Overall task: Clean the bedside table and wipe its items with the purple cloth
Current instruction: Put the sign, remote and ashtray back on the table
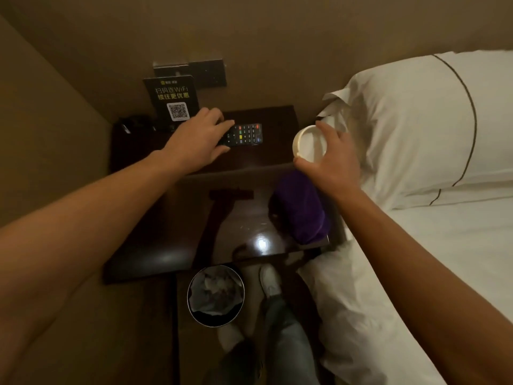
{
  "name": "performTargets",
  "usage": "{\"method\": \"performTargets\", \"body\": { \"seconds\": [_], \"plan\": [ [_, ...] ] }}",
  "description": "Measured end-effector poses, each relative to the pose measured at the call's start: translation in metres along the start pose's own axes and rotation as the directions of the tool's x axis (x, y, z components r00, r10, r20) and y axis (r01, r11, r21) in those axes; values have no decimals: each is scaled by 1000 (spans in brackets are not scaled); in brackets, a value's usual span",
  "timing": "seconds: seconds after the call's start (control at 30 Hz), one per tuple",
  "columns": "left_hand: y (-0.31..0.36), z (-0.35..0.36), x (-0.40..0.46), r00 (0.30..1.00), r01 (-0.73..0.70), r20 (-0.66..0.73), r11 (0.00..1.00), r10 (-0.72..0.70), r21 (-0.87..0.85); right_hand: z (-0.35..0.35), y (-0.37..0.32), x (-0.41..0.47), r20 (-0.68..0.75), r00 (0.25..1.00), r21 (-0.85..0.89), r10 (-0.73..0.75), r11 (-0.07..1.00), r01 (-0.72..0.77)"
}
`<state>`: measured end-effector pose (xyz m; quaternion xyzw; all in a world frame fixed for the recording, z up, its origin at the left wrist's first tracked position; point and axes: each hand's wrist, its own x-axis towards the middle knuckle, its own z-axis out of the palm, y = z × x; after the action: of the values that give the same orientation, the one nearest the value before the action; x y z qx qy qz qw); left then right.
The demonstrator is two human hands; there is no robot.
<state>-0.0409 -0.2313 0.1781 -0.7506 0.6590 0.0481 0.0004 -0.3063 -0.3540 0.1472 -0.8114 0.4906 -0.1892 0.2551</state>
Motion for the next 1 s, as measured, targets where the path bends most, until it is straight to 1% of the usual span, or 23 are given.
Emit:
{"method": "performTargets", "body": {
  "seconds": [0.17, 0.3, 0.4, 0.5, 0.57, 0.6, 0.67, 0.87, 1.0],
  "plan": [
    [-23, 11, 19, 998, 60, -9, 998, -60, -27, 21, -4, 50, 36, 999, -18, -11, 1000, 11],
    [-35, 20, 50, 996, 88, 21, 995, -87, -41, 37, 3, 97, 60, 998, 1, 2, 1000, -2],
    [-39, 26, 79, 995, 88, 50, 995, -86, -45, 45, 8, 127, 99, 995, -3, 14, 1000, -14],
    [-43, 34, 99, 996, 74, 63, 996, -71, -45, 55, 12, 147, 143, 990, -2, -7, 1000, 8],
    [-53, 41, 123, 994, 81, 77, 996, -77, -42, 67, 16, 175, 175, 985, 6, 3, 1000, -4],
    [-51, 44, 121, 994, 74, 78, 996, -70, -44, 69, 16, 171, 186, 983, -2, -4, 1000, 4],
    [-61, 53, 141, 992, 76, 108, 996, -72, -38, 83, 20, 193, 213, 977, -14, -3, 1000, 7],
    [-75, 74, 162, 985, 84, 158, 995, -74, -55, 110, 25, 221, 271, 963, -28, 3, 1000, 5],
    [-76, 84, 169, 983, 62, 179, 996, -49, -66, 120, 23, 229, 284, 959, -40, 15, 999, -4]
  ]
}}
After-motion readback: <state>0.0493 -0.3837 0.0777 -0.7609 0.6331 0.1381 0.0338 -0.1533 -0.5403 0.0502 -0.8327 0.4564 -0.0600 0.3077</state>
